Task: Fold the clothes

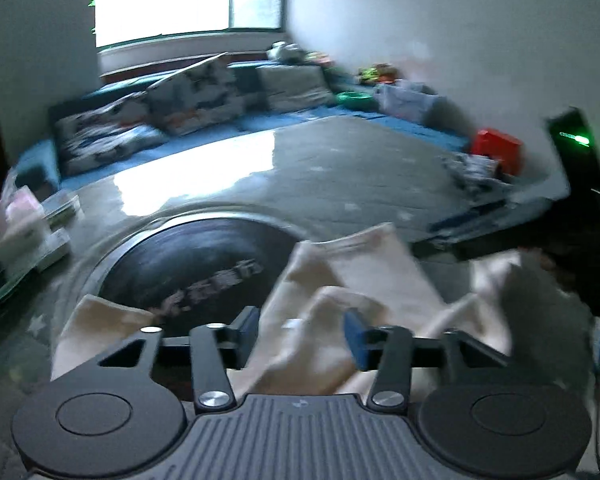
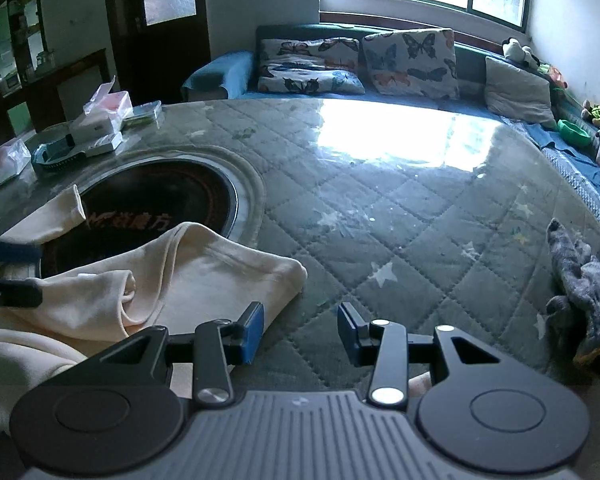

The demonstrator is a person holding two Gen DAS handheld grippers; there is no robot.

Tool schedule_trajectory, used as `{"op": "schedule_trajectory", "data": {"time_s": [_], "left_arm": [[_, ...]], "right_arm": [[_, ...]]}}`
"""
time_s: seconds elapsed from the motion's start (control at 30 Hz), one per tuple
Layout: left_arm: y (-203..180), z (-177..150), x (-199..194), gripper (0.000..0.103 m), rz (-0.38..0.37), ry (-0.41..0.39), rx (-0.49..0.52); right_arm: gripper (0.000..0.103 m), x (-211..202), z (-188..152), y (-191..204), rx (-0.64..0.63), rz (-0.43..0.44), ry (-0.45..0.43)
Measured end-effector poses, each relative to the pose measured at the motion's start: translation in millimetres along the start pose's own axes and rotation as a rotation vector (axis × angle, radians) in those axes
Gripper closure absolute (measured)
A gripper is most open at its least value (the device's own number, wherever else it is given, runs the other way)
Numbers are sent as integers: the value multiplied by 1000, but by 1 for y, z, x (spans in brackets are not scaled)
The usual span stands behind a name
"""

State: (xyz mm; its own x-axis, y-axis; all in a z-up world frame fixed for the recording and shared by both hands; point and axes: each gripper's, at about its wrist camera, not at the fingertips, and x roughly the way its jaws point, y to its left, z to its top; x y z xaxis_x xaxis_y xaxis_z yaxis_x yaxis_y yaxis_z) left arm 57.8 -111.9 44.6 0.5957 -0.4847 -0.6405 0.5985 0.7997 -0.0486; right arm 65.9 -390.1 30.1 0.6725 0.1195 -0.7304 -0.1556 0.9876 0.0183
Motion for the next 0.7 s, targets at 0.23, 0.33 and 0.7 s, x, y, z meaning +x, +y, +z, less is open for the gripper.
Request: {"op": "schedule_trajectory", "data": {"time_s": [0.23,0.33,0.7], "left_arm": [[0,-5,16,80,-59,73,44],[5,-6,20,99,-27,75,17],[77,-1,9,101,348,-45,-215]], "right_arm": [[61,10,0,2,2,4,20],[61,15,2,1,13,16,30],[63,26,12,5,16,33,29]]}}
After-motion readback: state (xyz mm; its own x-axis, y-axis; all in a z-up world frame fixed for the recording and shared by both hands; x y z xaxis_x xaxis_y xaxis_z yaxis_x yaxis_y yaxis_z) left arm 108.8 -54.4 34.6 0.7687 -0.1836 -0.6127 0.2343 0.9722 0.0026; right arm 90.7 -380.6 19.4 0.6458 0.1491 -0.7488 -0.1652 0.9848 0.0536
